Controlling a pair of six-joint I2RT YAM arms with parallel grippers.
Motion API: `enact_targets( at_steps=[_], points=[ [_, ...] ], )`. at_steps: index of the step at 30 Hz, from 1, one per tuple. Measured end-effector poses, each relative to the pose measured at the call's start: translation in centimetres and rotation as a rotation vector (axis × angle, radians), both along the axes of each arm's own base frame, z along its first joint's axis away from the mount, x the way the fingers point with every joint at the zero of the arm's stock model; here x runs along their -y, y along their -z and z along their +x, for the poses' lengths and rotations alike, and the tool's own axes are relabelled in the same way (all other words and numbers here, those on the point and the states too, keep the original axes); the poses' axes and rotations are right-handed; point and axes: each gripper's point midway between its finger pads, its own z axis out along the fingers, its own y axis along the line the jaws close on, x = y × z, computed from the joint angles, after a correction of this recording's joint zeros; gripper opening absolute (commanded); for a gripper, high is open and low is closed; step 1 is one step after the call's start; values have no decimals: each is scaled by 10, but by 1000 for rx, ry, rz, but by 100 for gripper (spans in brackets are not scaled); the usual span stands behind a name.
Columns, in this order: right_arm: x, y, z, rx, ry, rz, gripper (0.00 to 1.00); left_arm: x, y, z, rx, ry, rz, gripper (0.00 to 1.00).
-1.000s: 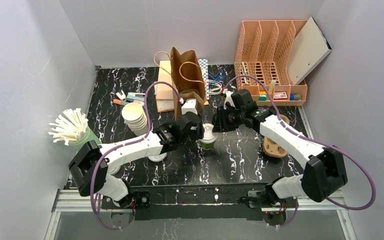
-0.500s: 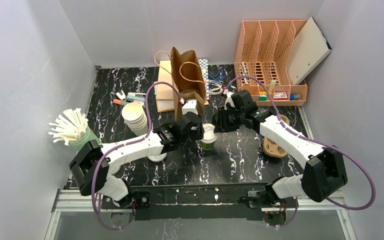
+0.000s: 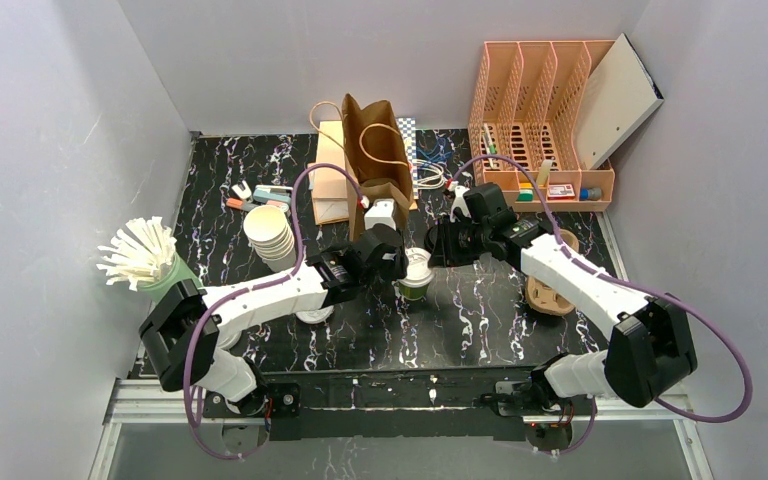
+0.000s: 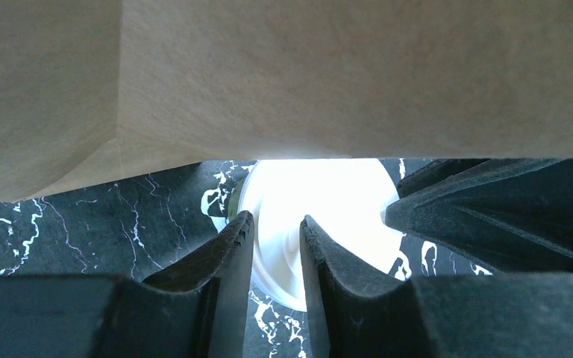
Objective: Pack the takeout coffee
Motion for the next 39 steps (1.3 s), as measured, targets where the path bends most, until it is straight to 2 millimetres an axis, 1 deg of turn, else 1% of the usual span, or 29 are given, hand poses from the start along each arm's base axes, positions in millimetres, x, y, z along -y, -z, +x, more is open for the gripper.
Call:
enact_targets(
  at_steps=[25, 36, 39],
  points=[
    [-3, 2, -1, 37, 18, 41, 29, 1, 2, -5, 70, -20, 74, 27],
    [-4, 1, -3, 57, 30, 71, 29, -1, 2, -9, 91, -29, 101, 29],
    [-4, -1, -3, 56, 28, 63, 29, -1, -1, -8, 94, -26, 114, 30]
  ],
)
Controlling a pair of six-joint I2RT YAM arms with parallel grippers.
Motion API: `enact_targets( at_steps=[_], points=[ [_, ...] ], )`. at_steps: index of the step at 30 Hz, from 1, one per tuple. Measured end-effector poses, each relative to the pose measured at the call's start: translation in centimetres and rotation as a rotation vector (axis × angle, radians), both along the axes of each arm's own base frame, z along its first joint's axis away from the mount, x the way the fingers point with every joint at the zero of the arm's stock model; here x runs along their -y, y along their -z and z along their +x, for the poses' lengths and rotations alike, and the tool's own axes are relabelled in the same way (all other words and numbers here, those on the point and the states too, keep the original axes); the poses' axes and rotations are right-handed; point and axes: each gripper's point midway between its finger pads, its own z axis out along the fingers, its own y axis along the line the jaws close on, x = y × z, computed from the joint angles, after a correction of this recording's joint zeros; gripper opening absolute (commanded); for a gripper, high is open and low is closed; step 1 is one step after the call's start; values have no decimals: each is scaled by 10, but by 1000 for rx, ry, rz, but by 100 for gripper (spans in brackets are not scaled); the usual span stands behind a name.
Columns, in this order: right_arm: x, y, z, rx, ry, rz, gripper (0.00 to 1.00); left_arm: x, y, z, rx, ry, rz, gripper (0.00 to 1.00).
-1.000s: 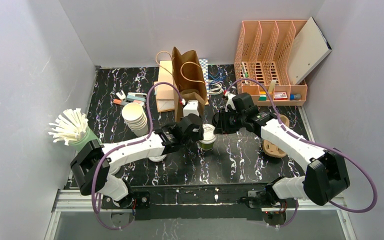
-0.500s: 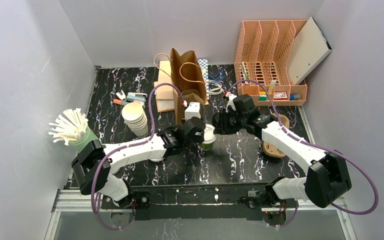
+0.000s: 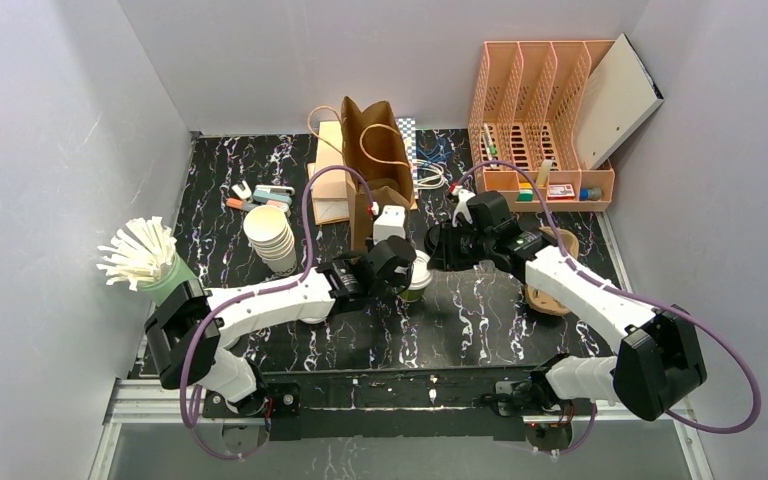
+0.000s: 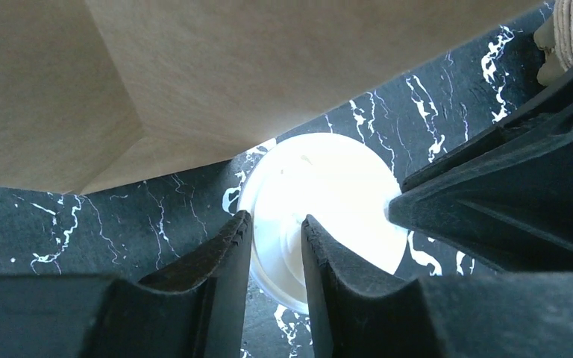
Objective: Pack the takeout coffee
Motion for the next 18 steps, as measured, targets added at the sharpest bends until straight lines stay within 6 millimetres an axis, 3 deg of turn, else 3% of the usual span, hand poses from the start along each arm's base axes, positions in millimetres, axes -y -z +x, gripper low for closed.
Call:
enact_targets(
  at_steps=[10, 18],
  points=[
    [0, -7, -1, -35, -20, -59, 31, 8, -20, 3, 18, 29, 32, 35],
    [-1, -13, 2, -27, -23, -61, 30, 7, -21, 2, 15, 33, 45, 34]
  ],
)
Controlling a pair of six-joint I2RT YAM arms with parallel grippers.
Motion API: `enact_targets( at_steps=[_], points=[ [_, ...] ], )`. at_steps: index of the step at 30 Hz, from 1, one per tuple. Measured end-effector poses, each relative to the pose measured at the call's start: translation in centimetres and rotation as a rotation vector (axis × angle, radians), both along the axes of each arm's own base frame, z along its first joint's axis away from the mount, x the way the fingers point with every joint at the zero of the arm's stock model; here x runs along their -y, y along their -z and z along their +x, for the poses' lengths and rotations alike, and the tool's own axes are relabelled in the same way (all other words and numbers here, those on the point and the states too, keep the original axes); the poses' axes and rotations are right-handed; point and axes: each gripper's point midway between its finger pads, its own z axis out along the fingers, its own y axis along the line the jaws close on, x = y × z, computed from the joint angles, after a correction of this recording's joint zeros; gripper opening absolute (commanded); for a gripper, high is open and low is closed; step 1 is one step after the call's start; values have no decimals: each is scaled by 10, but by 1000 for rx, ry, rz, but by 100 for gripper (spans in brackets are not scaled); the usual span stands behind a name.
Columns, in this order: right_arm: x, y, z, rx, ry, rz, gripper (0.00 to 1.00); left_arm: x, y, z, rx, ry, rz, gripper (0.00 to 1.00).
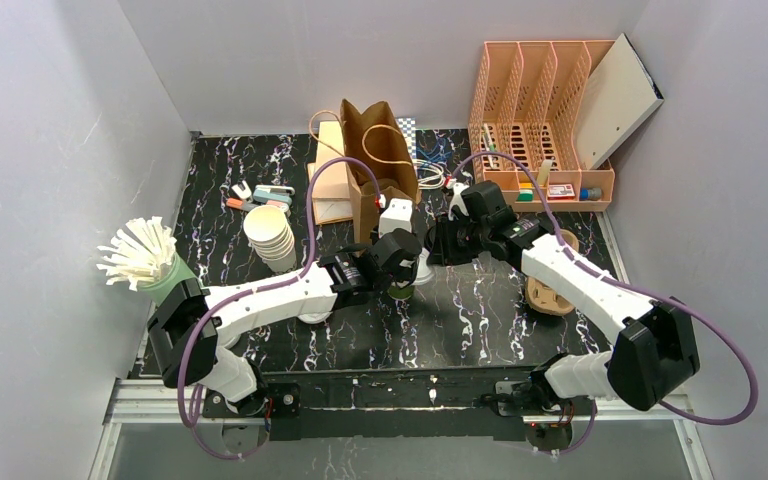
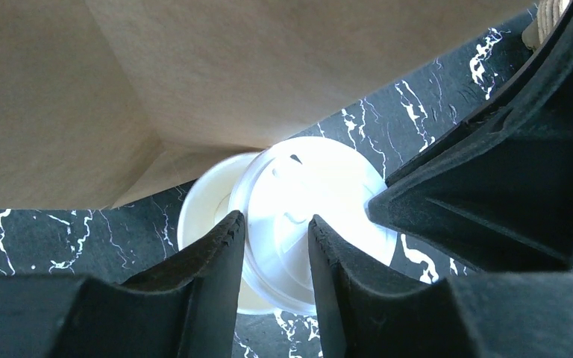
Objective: Pack the takeout coffee
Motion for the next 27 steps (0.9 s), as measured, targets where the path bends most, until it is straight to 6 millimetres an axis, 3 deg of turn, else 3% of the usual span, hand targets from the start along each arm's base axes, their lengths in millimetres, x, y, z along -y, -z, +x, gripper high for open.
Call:
enact_targets(
  at_steps=[27],
  points=[
    [-23, 13, -7, -52, -76, 32, 29, -22, 4, 3, 39, -55, 67, 33]
  ],
)
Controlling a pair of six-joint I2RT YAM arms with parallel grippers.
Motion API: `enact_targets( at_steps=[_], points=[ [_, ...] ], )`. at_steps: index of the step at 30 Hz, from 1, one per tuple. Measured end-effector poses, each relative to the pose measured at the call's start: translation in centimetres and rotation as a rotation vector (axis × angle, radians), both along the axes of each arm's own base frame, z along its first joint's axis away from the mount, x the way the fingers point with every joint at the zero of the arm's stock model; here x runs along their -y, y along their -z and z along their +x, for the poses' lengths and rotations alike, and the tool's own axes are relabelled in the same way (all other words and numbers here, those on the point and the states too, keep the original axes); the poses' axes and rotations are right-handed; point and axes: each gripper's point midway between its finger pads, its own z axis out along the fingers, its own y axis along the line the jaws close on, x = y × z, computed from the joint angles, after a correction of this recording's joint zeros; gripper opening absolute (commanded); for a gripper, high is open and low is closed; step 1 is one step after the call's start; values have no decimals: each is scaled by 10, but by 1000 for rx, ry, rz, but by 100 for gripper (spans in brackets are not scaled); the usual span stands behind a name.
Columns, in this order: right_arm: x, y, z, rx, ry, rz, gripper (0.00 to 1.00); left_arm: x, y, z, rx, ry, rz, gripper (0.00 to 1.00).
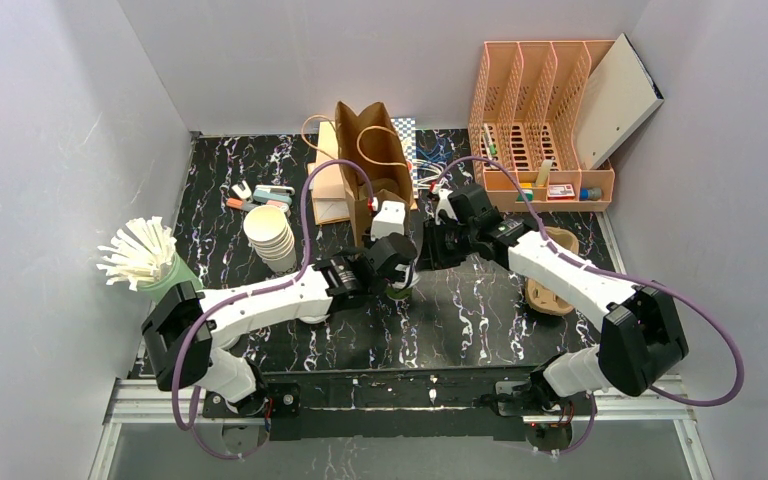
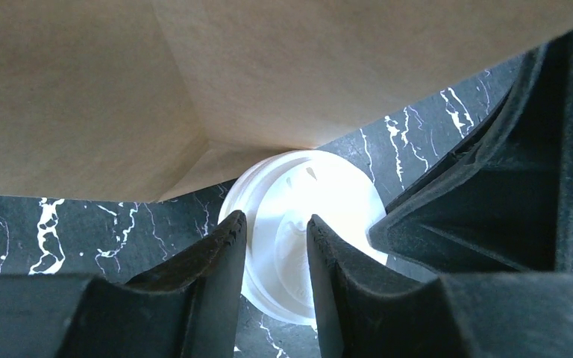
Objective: Pack the takeout coffee
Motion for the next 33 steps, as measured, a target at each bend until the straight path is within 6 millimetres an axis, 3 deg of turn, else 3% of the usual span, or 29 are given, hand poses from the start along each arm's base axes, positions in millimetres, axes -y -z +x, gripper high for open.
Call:
enact_targets(
  at_steps=[9, 18, 33],
  points=[
    [-8, 0, -3, 13, -21, -1, 33, -11, 7, -2, 12, -10, 8, 33],
    [-11, -13, 6, 55, -8, 2, 35, -13, 2, -1, 27, -18, 4, 33],
    [-16, -7, 3, 45, -23, -5, 35, -20, 6, 1, 29, -31, 6, 33]
  ],
)
